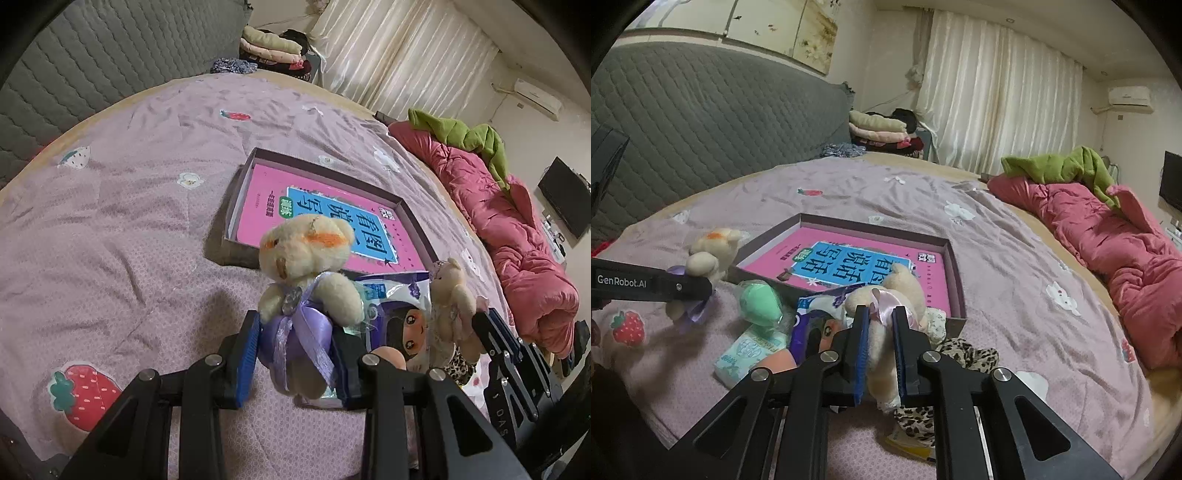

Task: Organize soft objects
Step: 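Lift and carry both held teddy bears over the box with the pink book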

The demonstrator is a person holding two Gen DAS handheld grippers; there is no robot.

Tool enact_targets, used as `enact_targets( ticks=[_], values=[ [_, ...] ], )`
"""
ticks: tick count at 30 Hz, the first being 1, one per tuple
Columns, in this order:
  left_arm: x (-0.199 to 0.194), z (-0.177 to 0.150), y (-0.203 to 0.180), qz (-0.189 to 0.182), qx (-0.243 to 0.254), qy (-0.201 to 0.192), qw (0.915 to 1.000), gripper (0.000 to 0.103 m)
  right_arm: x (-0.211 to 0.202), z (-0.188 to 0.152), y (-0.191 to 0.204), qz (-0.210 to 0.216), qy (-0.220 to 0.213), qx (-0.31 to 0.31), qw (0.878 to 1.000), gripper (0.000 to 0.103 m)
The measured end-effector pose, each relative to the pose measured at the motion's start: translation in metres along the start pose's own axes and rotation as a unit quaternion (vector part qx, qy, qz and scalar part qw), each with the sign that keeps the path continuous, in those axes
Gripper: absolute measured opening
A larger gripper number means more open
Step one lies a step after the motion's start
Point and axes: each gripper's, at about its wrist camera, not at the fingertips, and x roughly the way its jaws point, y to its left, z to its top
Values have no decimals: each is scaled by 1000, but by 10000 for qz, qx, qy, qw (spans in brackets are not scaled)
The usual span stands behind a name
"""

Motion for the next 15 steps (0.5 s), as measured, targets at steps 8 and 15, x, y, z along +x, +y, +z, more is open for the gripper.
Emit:
enact_targets(
  ticks=[8, 15],
  values=[
    [-4, 17, -11, -90, 130, -215, 9996, 35, -12, 22, 4, -142, -452, -188, 9987, 13],
    [5, 40, -24, -36, 312, -328, 9990, 35, 8, 40, 2, -324, -598, -290, 9973, 13]
  ],
)
